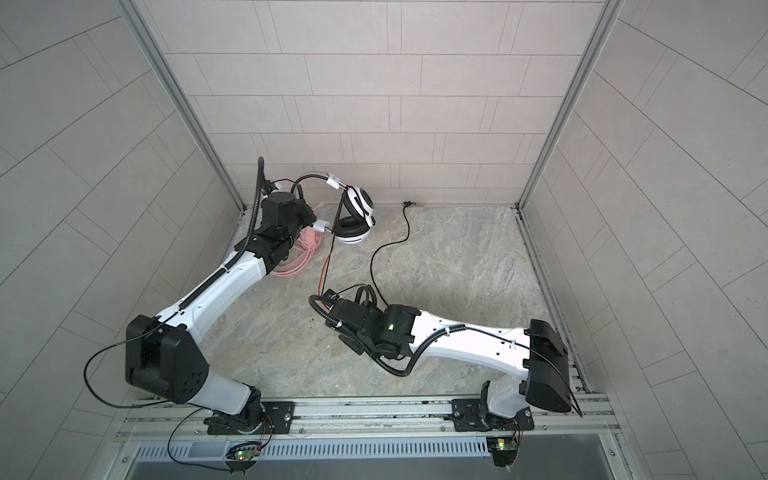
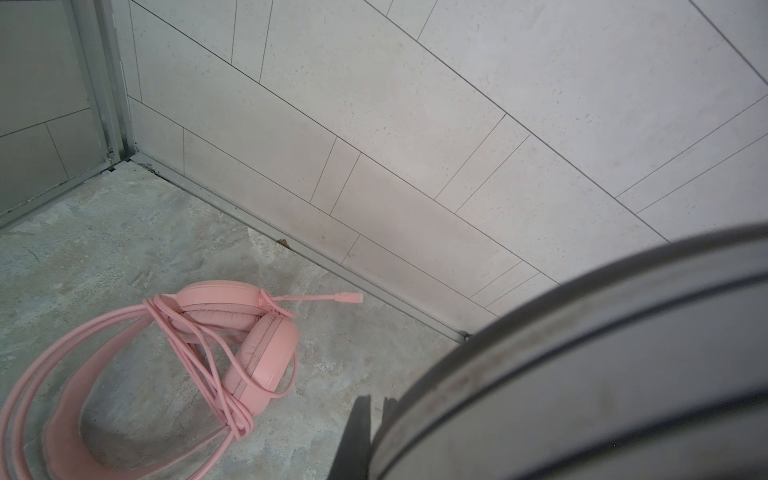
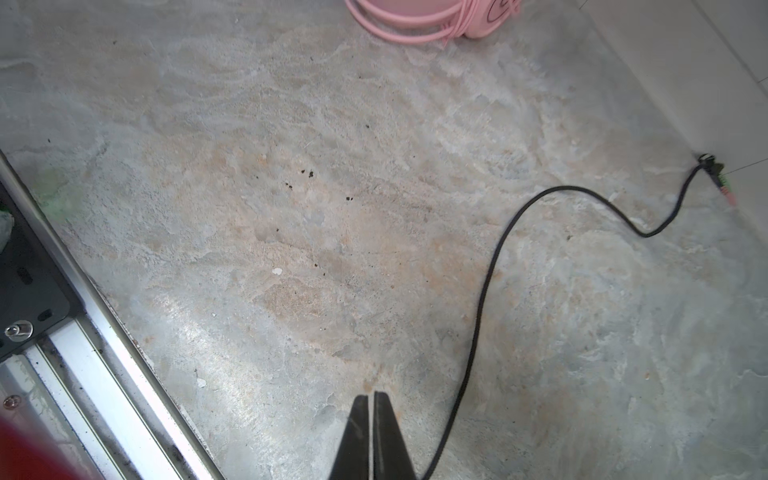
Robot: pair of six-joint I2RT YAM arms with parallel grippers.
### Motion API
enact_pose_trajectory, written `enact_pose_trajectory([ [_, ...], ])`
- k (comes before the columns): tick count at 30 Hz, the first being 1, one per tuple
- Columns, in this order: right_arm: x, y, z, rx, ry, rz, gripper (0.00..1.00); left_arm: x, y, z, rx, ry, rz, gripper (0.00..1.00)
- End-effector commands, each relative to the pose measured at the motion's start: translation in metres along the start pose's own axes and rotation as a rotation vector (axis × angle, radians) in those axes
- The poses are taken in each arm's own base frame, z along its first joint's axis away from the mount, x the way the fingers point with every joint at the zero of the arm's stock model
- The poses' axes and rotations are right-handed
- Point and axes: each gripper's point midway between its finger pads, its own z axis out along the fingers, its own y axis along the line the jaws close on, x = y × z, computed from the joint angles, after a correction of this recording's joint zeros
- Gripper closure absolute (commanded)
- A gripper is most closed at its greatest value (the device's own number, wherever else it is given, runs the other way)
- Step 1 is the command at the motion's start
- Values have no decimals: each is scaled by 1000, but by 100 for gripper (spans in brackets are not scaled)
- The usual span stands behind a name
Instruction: Wrap the headphones
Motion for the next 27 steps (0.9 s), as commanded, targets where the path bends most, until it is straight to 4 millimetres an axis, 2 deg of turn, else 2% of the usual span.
enact_pose_trajectory([
  [1,-34,-12,-40,32,-121,-76,94,-27,-6,-4,6,-124,2,100],
  [9,-76,-62,-72,123,-220,-38,94,-5,-8,-16,-3,-81,143,100],
  [13,-89,-84,-87,148,-270,-5,94,0,-6,-18,0,-69,162,100],
  [21,-112,-120,-122,258,-323,-26,94,19,-26,-20,38,-25,276,100],
  [27,-127,-154,-153,354,-368,-24,94,33,-25,-20,37,13,331,100],
])
